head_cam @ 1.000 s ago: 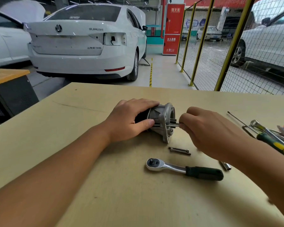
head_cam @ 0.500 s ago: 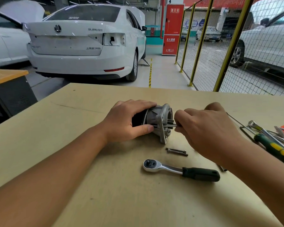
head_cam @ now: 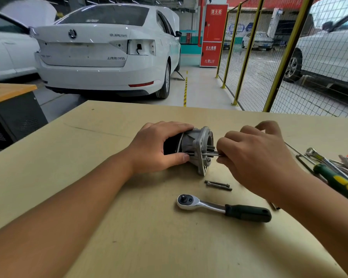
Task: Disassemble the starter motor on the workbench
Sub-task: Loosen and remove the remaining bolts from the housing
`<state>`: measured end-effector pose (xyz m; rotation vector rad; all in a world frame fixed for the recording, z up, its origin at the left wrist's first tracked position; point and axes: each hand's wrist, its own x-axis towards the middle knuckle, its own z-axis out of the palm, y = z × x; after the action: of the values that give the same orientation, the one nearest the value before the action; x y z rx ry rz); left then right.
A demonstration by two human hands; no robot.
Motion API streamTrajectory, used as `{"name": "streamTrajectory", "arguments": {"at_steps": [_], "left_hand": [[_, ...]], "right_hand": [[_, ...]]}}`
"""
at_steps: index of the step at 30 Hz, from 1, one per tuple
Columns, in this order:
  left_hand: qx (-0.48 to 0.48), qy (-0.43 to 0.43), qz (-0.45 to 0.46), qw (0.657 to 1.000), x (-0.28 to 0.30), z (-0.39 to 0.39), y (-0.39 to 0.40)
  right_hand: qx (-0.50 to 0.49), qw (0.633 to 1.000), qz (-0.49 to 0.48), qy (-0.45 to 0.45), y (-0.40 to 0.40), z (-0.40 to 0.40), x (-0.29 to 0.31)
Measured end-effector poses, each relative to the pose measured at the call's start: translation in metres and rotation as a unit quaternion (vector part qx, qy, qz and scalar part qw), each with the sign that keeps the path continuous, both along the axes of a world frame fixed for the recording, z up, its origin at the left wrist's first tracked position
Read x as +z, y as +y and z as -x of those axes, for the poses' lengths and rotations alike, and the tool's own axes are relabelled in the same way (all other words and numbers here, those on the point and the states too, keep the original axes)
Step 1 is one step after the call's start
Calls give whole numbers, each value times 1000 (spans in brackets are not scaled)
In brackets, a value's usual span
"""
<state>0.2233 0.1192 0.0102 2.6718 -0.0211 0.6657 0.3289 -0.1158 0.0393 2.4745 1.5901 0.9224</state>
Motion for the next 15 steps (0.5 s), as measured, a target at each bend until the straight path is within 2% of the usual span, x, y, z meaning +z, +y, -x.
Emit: {"name": "streamTrajectory", "arguments": {"at_steps": [6,13,15], "left_hand": [[1,-15,13,1000,-3,-2,4],[3,-23,8,1000,-6,-3,5],[2,-22,19,1000,-6,-3,5]], "right_hand": [[37,998,-4,51,0,0,0],[71,984,-35,160,1,-5,-6],[69,987,-37,137,0,-7,-5]]}}
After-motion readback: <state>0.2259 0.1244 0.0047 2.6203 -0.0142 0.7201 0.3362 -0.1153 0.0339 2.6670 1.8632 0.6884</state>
